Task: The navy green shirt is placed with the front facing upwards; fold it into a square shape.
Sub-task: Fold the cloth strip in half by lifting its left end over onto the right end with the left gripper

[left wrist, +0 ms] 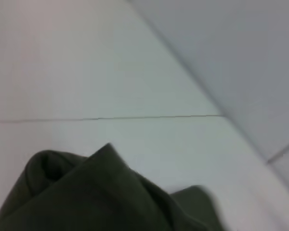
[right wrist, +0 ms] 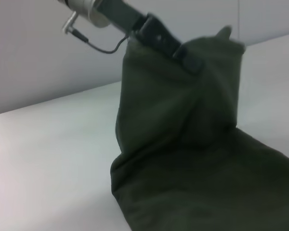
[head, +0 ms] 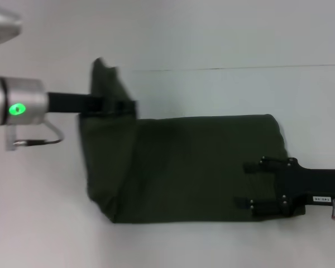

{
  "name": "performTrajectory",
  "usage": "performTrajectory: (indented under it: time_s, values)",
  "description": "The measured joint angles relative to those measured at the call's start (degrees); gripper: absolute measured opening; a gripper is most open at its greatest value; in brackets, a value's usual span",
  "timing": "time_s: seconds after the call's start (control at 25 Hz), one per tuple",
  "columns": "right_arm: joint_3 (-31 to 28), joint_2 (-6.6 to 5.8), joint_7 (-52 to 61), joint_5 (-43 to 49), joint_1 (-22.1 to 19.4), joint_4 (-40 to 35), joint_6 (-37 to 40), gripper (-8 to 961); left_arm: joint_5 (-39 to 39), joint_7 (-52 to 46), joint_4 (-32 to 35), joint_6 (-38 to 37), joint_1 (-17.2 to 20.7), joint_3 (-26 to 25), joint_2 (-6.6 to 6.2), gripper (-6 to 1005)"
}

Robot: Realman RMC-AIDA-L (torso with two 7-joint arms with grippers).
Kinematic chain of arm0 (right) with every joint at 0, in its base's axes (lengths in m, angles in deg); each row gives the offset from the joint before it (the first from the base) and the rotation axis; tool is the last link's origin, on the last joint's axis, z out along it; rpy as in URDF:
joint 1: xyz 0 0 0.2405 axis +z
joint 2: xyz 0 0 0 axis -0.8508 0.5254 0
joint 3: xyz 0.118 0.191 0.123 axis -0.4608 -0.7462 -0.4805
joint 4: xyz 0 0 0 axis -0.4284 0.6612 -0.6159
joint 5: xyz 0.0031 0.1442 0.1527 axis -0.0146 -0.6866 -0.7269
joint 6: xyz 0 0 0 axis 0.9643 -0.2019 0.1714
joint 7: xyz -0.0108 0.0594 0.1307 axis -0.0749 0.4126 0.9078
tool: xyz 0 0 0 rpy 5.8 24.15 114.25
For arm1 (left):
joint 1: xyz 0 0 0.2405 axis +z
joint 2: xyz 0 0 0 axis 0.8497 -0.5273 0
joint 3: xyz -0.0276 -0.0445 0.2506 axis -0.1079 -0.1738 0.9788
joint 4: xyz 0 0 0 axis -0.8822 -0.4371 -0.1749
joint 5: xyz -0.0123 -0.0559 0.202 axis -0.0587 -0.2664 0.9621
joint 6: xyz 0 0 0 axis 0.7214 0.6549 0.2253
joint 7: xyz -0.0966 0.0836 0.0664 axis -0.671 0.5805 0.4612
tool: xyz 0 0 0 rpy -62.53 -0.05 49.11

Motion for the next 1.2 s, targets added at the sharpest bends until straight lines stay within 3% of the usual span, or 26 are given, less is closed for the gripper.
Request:
performTrajectory:
  time_s: [0.48,0.88,1.2]
  values:
    - [-6.35,-0.22,-0.08,-0.18,-4.3,-0.25,0.42,913,-18.2,-0.66,-6.28,11.8,-2.35,19.82,0.22,38]
    - [-8.39,-0.2,-0.04,0.13,-5.14,0.02,0.21,912,-26.2,-0.48,-7.29,18.55,-3.78,30.29,0.38,39]
    - [-8.76,-0.19,-0.01,0.14,-5.36,0.44,0.16,912,-29.42,-0.02,-12.86,26.76,-6.35,37.84,0.47,40]
